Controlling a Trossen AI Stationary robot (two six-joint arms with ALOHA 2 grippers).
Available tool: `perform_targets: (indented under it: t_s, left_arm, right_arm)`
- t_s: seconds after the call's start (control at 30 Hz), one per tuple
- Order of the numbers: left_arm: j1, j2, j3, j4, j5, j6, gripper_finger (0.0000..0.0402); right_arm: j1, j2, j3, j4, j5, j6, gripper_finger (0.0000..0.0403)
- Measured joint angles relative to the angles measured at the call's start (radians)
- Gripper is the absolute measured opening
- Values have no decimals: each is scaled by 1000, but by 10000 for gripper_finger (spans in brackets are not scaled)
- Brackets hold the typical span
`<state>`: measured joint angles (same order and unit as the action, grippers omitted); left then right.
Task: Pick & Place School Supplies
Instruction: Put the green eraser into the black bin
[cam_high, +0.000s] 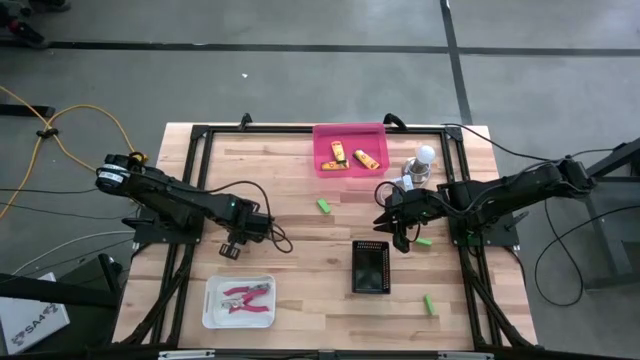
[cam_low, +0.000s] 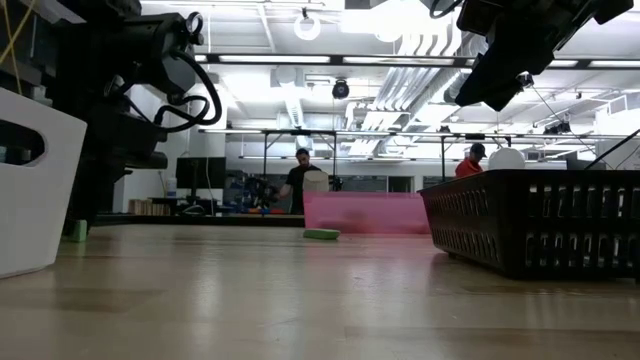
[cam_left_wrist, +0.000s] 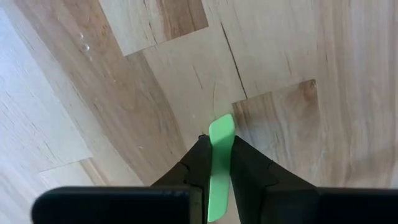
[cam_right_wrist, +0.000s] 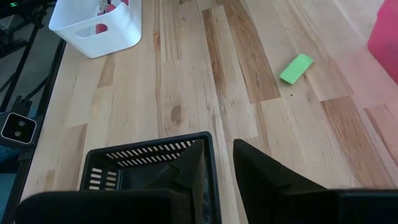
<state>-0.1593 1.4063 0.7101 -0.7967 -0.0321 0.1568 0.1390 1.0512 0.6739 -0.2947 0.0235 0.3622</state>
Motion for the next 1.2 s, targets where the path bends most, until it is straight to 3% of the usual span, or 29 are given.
perform_targets:
  t_s: [0.37, 0.7, 0.97, 1.2]
  left_arm:
    - [0, -11, 1, 2, 1, -25, 38]
    - [0, -107, 60, 59, -29, -9, 38]
    - [0, -152, 91, 312, -79, 94, 38]
    - [0, -147, 92, 667, -78, 155, 38]
  right_arm:
    - [0, 0, 0, 0, 0, 0, 74]
    - [0, 0, 0, 0, 0, 0, 74]
    - [0, 0, 0, 0, 0, 0, 74]
    - [0, 0, 0, 0, 0, 0, 74]
